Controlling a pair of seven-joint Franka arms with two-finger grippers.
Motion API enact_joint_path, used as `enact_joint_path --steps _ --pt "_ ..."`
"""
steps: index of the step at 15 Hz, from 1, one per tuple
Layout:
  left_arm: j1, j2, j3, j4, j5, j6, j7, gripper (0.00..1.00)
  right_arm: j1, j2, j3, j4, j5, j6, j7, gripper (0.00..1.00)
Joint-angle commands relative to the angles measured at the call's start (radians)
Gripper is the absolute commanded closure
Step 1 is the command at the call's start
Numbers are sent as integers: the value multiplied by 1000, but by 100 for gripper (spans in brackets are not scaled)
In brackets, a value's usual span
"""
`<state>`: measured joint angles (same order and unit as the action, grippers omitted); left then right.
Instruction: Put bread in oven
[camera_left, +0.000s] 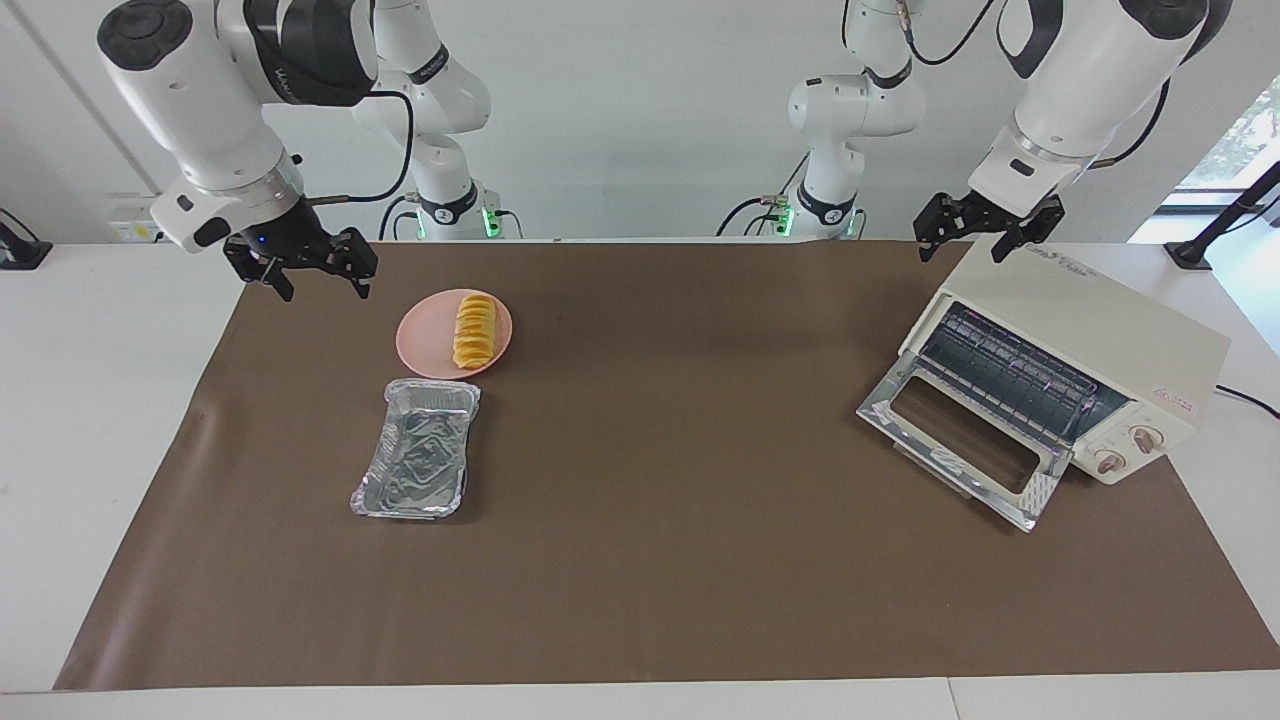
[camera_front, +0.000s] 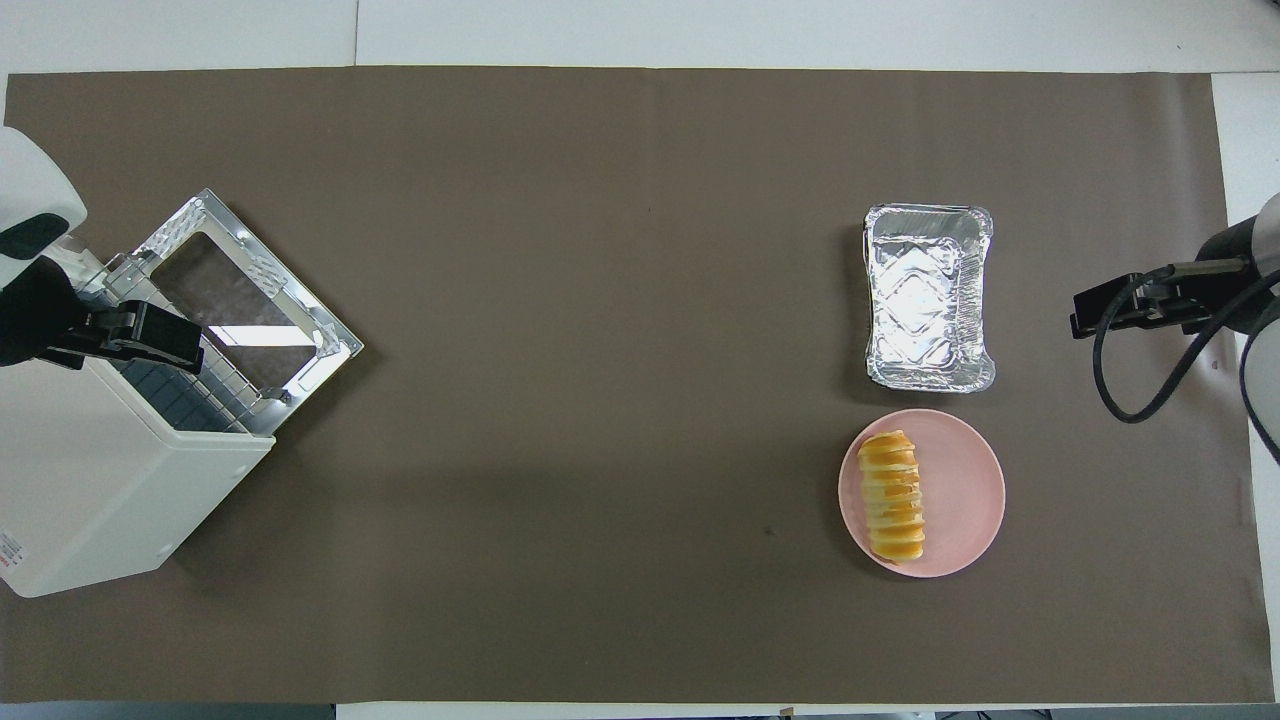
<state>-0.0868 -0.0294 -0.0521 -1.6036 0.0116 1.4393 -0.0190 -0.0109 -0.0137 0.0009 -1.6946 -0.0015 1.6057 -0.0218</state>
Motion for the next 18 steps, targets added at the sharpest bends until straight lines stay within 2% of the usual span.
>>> enact_joint_path --steps 1,6,10,12,14,16,18 --pt "15 -29 -9 -30 -13 21 7 0 -14 3 7 15 -15 -21 -18 0" --pt "15 -29 -9 -30 -13 21 7 0 -14 0 7 13 -15 -26 -20 0" --pt "15 -29 -9 -30 -13 21 7 0 -1 -25 8 -43 -6 -17 -9 0" --pt "15 -29 -9 -30 -13 21 5 0 9 -52 17 -112 0 2 14 0" --pt "15 -29 -9 -30 -13 21 7 0 46 -90 17 -230 5 89 60 0" --pt "15 -29 -9 -30 -13 21 7 0 77 -136 17 -392 34 205 112 0" --pt "15 -29 -9 -30 -13 21 7 0 115 -150 17 -485 41 287 172 0"
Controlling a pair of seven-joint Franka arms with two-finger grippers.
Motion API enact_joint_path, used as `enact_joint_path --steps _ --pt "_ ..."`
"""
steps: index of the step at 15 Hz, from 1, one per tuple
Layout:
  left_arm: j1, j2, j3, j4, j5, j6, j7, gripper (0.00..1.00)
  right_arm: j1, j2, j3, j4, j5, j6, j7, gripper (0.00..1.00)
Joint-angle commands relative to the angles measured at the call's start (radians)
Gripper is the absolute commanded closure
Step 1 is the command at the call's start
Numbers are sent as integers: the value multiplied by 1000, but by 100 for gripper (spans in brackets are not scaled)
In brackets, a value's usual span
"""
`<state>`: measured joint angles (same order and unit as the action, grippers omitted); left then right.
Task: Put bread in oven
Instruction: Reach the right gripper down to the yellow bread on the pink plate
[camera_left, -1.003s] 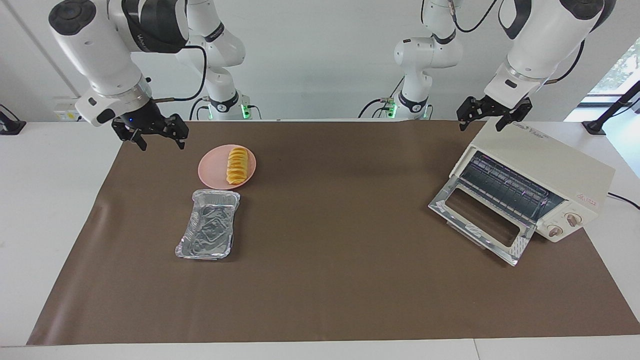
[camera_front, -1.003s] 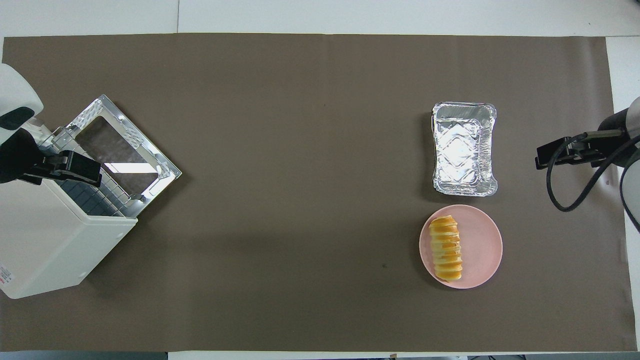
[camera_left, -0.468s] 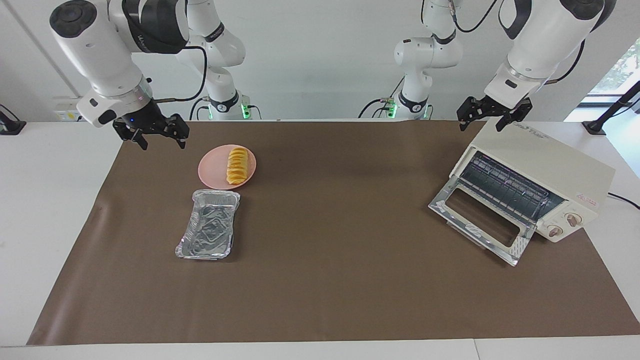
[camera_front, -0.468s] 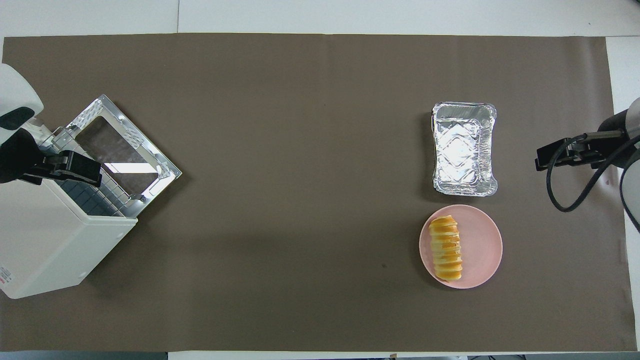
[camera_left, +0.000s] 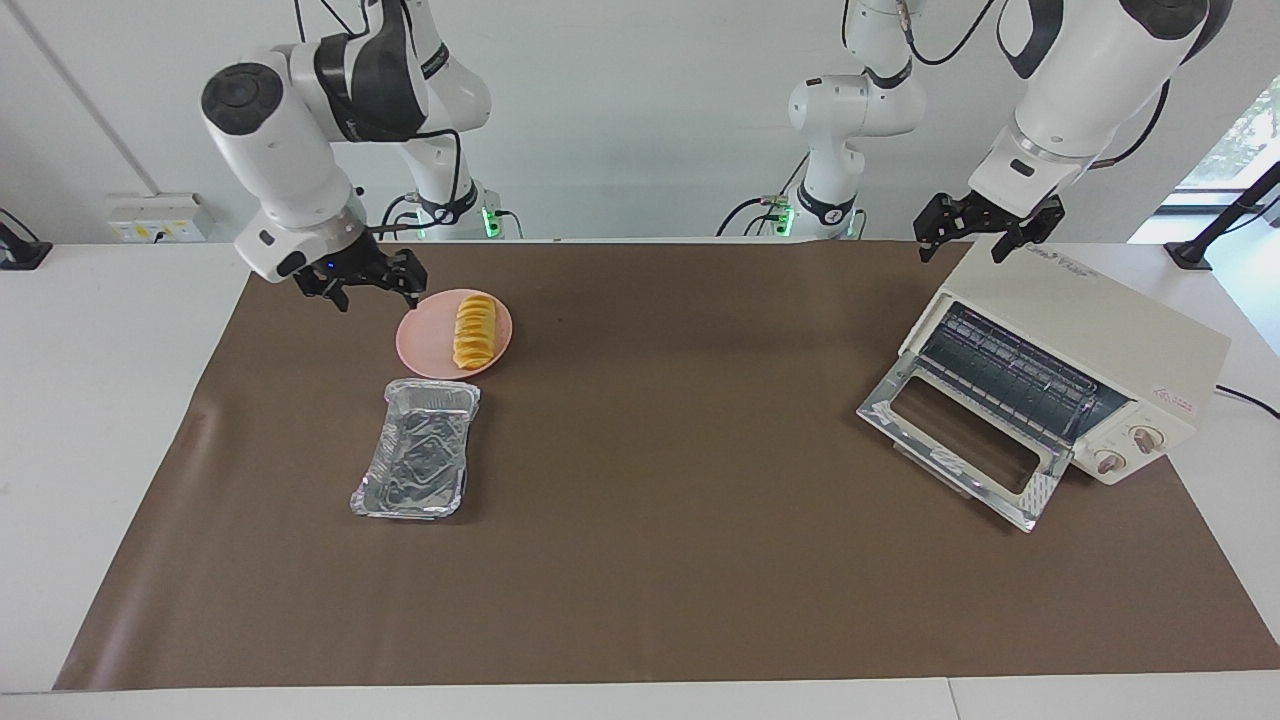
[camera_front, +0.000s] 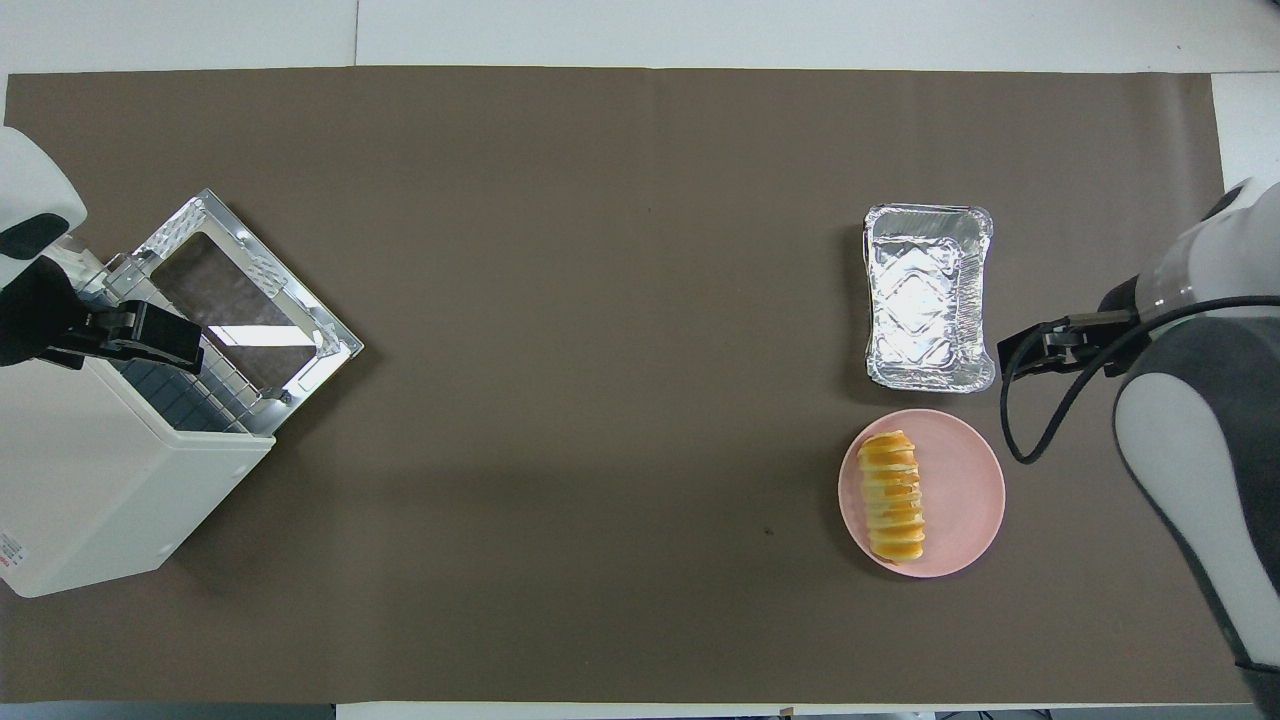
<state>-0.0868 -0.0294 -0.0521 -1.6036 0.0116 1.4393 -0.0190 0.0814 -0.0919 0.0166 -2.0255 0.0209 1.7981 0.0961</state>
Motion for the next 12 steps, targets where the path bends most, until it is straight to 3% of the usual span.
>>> enact_joint_path --steps 1,12 --pt "15 -29 -9 -30 -13 21 5 0 31 -69 2 -195 22 130 72 0" --pt "15 -29 -9 -30 -13 21 7 0 112 -74 3 -536 163 529 134 1"
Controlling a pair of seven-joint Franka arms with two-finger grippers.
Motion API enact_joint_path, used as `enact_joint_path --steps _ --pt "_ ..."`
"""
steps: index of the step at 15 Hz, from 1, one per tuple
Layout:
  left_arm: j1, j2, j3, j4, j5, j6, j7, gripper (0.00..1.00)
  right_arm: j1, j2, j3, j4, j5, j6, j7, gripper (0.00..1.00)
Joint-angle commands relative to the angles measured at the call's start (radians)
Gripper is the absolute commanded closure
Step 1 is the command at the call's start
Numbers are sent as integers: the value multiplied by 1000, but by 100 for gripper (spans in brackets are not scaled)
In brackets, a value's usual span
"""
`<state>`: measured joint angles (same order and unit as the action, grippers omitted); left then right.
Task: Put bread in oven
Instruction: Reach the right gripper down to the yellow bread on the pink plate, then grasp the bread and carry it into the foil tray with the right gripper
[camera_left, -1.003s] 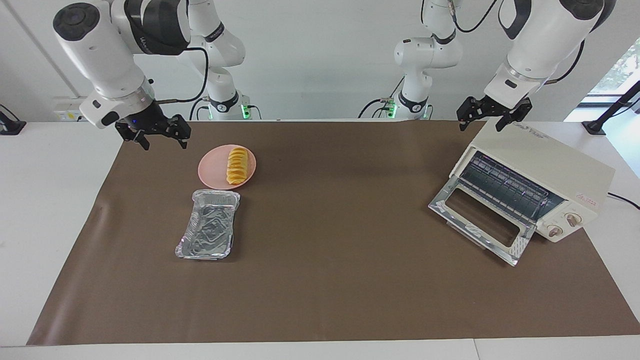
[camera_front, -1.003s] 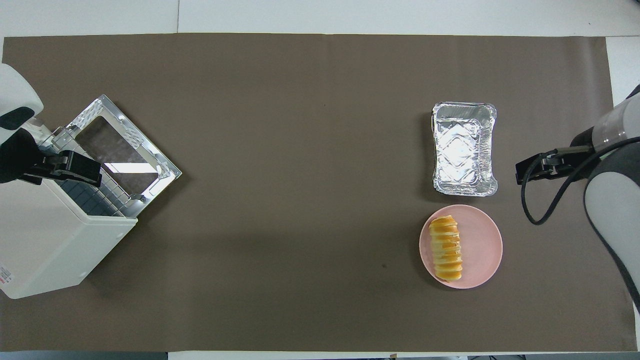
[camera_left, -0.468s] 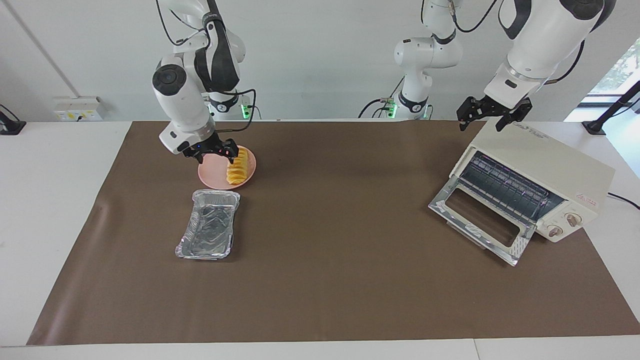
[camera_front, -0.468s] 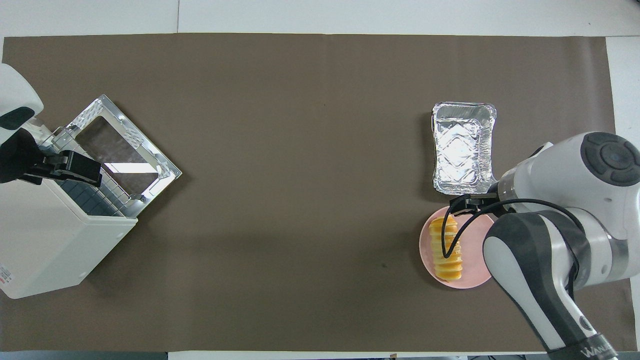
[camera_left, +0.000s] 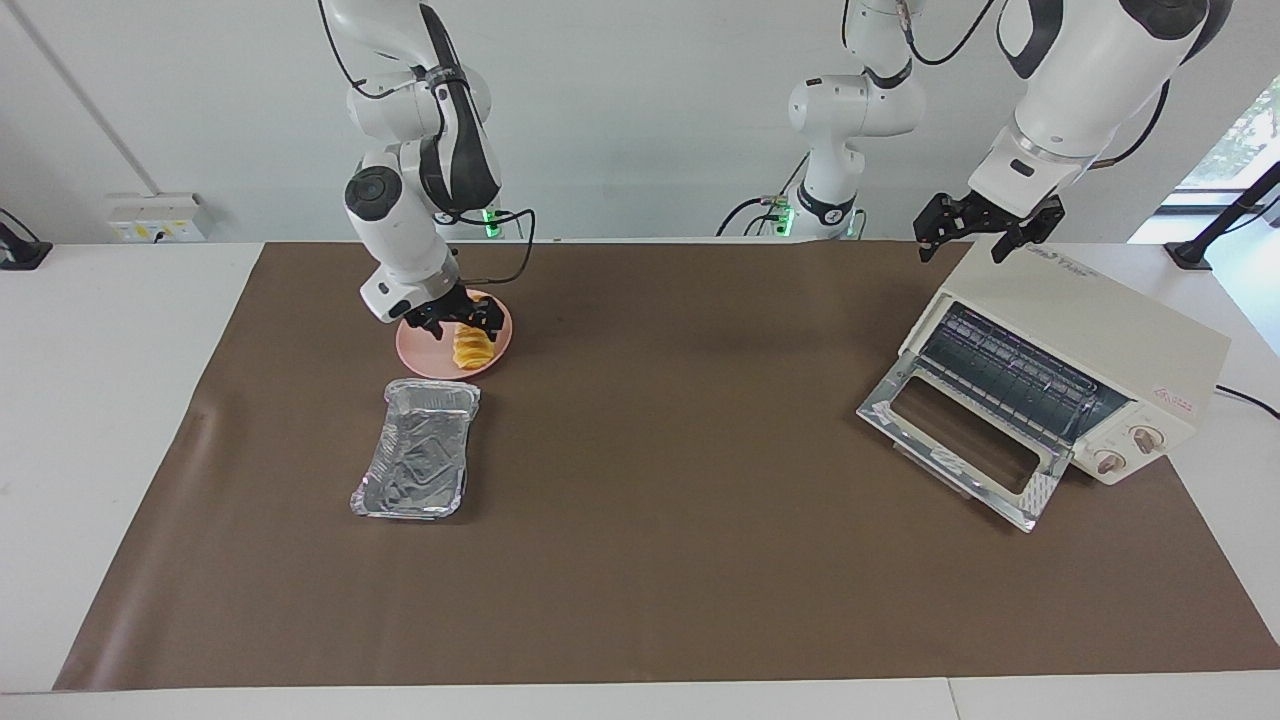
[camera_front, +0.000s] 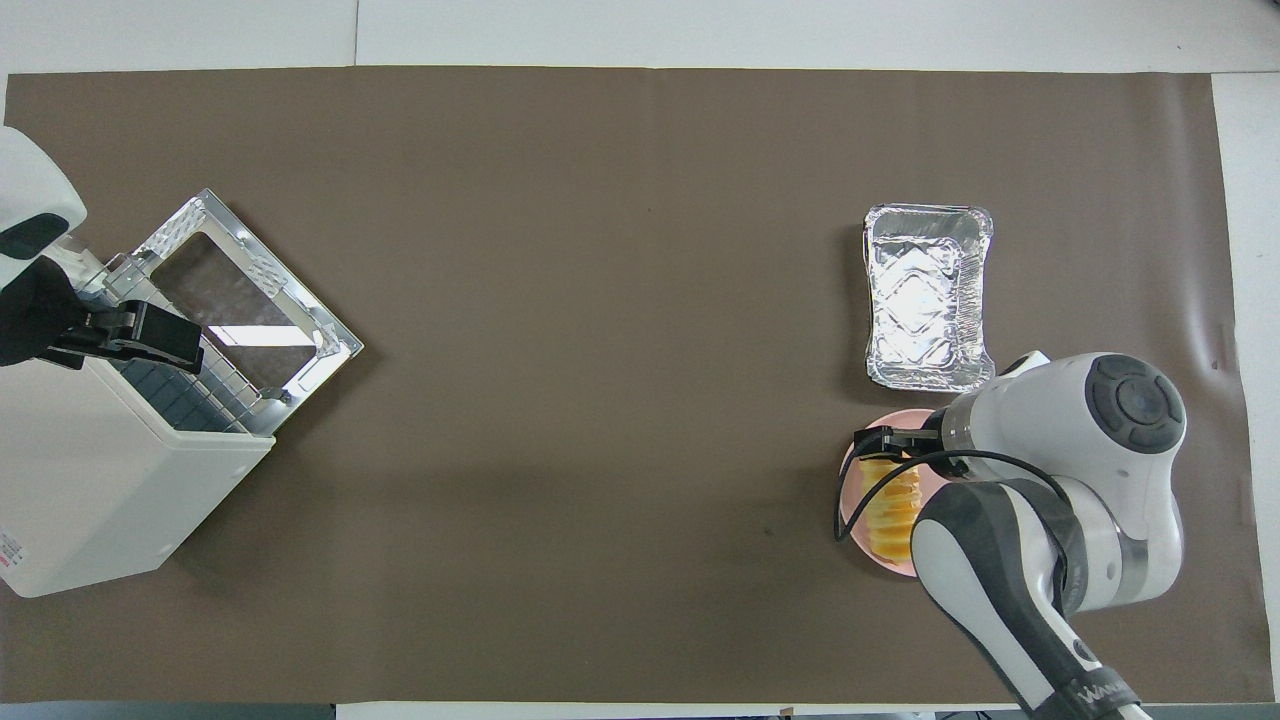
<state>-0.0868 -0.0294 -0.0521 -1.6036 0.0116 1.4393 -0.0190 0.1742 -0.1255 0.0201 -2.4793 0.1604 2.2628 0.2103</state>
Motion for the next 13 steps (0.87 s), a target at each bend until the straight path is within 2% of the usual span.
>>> enact_joint_path --steps 1,2,5,6,8,9,10,13 --pt "15 -29 -9 -30 -13 21 7 0 25 -43 0 -101 24 75 20 1" --pt "15 -29 -9 -30 -13 21 5 0 25 -49 0 -107 24 74 20 3" --pt "15 -29 -9 -30 -13 21 7 0 27 -57 0 -127 24 73 20 20" --pt "15 -29 -9 -30 -13 21 5 0 27 -59 0 -128 24 73 20 33" --pt "16 -29 -9 -30 -13 21 7 0 27 -60 -2 -128 24 73 17 73" --pt "15 -29 -9 -30 -13 21 7 0 27 -60 0 -128 24 72 15 89" --pt "15 -29 -9 -30 -13 21 7 0 27 -60 -2 -125 24 70 12 100" --pt "15 -29 -9 -30 -13 21 7 0 25 -65 -2 -112 24 58 8 100"
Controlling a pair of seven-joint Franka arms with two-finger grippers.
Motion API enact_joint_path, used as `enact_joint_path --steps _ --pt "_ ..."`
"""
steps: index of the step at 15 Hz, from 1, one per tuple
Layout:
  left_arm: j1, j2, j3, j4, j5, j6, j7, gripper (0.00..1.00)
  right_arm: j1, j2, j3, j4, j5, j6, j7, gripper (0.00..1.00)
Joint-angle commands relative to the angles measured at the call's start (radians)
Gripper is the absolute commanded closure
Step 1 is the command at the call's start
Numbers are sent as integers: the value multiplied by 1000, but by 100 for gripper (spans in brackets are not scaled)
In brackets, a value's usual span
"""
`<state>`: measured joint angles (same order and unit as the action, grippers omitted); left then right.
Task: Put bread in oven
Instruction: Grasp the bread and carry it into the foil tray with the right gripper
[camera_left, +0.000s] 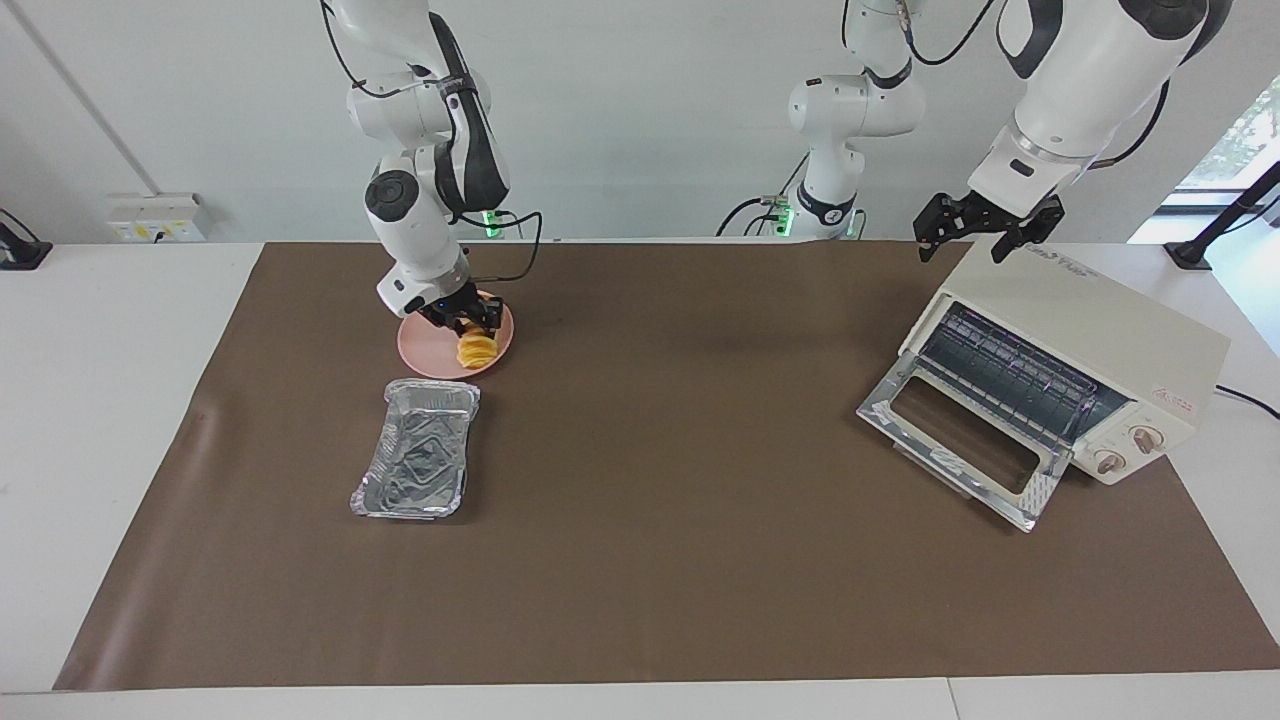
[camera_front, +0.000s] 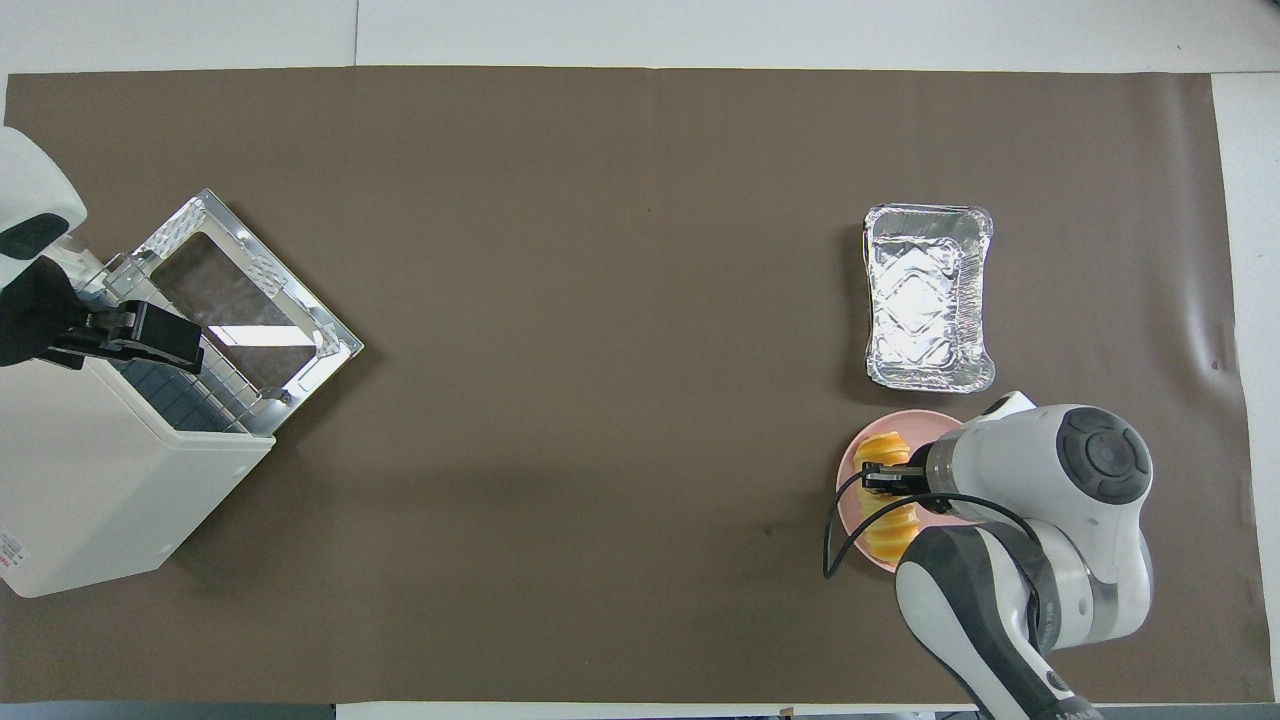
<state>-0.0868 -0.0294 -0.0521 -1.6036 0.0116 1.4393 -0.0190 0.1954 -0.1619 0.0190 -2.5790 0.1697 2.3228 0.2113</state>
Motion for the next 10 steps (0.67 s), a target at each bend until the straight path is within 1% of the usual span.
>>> enact_joint_path --steps 1,4,6,7,8,9,10 --pt "15 -29 -9 -30 -13 21 7 0 2 -37 -1 5 14 -22 7 100" --pt "15 -29 -9 -30 -13 21 7 0 -7 -53 -4 83 14 -140 3 100" --pt "15 -29 -9 -30 -13 21 7 0 -34 -42 -10 185 13 -219 -12 100" --pt "15 -29 -9 -30 -13 21 7 0 -81 -24 -8 256 11 -268 -50 100" --pt "15 -29 -9 -30 -13 21 5 0 -120 16 -8 339 10 -322 -93 100" --pt "15 -29 -9 -30 -13 21 7 0 -155 48 -10 412 8 -356 -131 100" --pt "15 -29 -9 -30 -13 21 5 0 -186 77 -10 466 -2 -364 -157 100"
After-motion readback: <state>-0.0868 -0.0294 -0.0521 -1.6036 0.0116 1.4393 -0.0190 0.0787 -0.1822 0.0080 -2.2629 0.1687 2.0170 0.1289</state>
